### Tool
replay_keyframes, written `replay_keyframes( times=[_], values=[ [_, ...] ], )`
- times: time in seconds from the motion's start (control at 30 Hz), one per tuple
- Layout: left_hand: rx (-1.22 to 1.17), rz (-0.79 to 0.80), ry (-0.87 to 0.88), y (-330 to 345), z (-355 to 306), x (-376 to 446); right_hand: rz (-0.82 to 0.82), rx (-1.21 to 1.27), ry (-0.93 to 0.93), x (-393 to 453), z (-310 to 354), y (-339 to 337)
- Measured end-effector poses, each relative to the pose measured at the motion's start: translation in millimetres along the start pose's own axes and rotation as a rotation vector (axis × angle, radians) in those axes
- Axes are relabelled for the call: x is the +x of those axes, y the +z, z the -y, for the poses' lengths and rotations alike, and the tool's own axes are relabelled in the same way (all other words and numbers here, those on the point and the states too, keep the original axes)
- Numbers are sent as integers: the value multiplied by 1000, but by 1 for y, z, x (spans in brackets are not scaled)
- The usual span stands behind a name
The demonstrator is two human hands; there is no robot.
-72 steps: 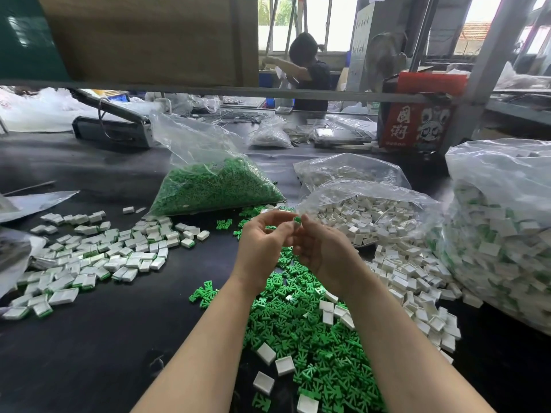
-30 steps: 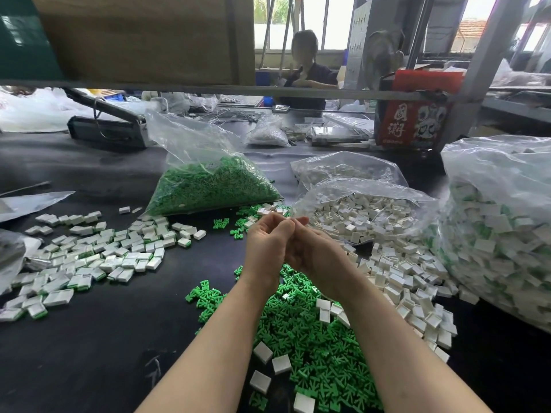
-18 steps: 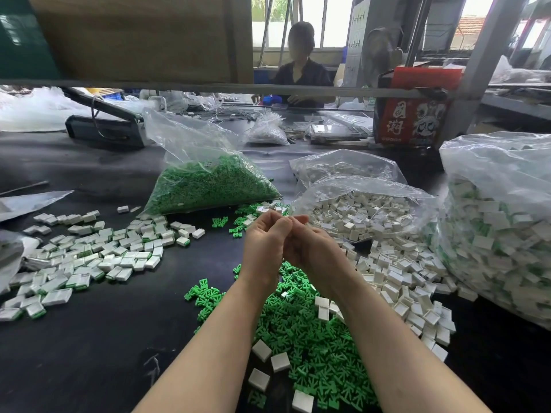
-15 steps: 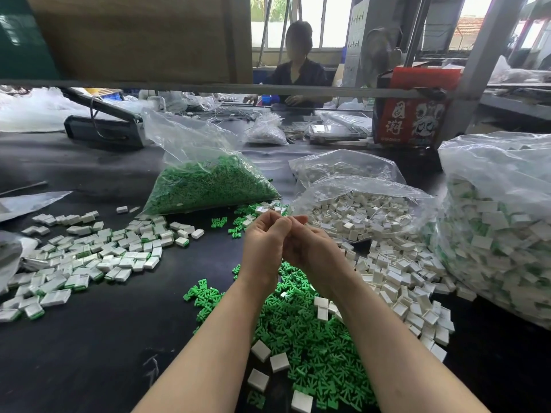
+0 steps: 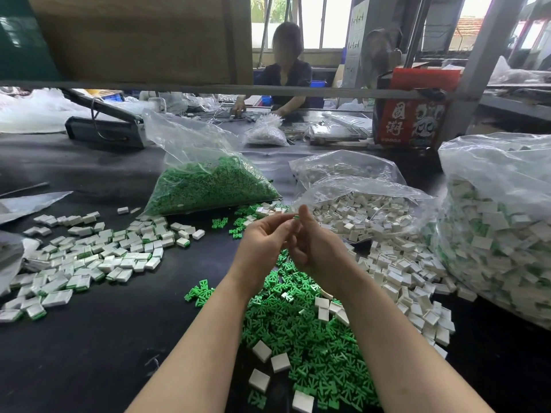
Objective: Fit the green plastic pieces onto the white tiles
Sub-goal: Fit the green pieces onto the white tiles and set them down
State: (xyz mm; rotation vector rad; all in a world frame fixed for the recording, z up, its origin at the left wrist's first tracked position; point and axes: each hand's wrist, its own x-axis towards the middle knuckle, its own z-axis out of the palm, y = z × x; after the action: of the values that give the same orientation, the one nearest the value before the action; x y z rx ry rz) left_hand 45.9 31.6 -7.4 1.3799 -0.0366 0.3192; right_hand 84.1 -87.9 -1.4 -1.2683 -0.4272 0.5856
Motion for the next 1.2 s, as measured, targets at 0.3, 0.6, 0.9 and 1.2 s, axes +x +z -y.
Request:
replay_keyframes(
  times=[0.3, 0.6, 0.9, 1.2],
  values=[
    [-7, -195, -91, -33, -2, 4, -322, -485, 53, -5, 14, -23],
    [991, -735, -36, -107, 6, -5, -479, -1368, 51, -5, 10, -47],
    [1270, -690, -355, -117, 4, -8, -463, -1519, 56, -4, 7, -50],
    [1313, -562, -141, -85, -3, 1, -390, -1629, 47, 2, -3, -47]
  ],
)
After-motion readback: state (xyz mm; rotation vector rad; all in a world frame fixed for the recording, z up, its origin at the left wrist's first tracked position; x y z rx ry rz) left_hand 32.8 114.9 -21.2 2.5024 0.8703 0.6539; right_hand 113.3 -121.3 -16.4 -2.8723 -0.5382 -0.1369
